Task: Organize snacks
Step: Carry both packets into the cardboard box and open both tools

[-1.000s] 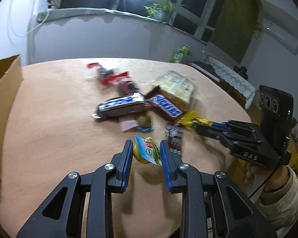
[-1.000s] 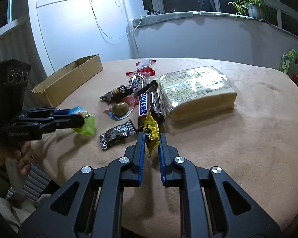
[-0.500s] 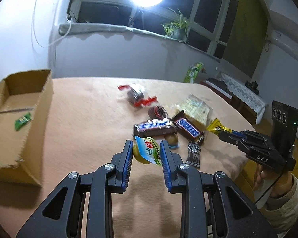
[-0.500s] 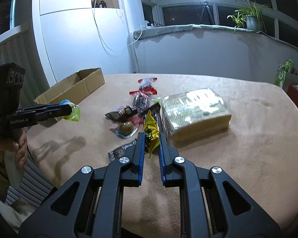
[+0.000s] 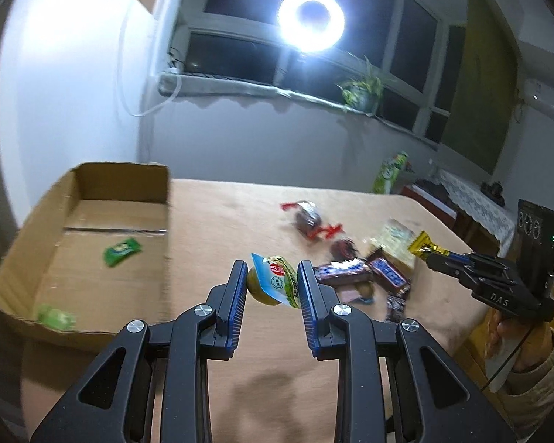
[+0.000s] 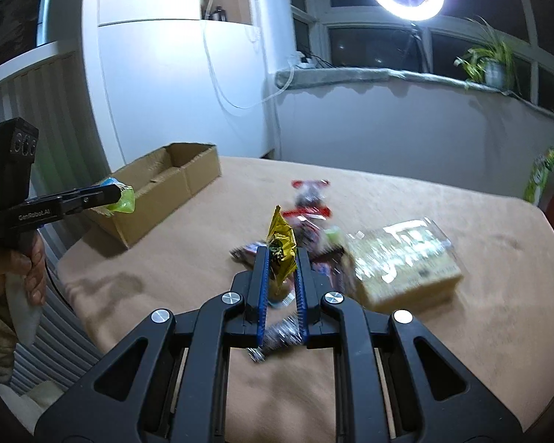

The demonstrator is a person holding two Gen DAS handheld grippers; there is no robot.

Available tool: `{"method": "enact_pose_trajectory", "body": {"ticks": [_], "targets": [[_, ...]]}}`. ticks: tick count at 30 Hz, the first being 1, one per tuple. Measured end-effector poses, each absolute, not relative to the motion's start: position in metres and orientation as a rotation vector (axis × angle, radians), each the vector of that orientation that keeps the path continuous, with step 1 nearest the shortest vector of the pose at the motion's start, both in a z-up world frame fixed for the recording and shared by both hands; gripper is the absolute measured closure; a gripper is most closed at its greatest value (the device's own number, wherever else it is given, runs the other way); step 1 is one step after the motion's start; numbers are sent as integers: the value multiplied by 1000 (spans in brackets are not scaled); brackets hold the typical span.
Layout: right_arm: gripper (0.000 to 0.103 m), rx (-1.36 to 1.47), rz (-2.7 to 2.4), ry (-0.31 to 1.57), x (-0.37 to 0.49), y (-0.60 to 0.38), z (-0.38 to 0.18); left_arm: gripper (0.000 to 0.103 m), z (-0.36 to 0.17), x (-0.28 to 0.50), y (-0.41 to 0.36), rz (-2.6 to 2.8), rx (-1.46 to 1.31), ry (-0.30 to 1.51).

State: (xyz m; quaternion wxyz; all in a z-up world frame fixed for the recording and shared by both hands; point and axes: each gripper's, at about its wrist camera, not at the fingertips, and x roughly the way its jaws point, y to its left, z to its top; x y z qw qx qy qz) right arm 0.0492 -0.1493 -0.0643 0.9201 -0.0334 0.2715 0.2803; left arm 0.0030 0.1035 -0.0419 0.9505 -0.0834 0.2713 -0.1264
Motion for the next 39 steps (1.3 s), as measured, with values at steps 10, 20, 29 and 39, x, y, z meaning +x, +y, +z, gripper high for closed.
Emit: {"method": "enact_pose_trajectory", "body": {"ticks": [10, 20, 29, 39], "targets": [[90, -133, 734, 510, 64, -60, -42, 77, -35, -10, 160, -126, -189, 501], [90, -201, 948, 492, 82, 81, -45, 77, -46, 3, 212, -1, -221, 513], [54, -211, 894, 551, 93, 105, -74, 41, -58, -4, 232, 85, -231, 526], [41, -229, 819, 529, 55, 51, -76, 39, -48, -24, 234, 100, -244, 491]]}}
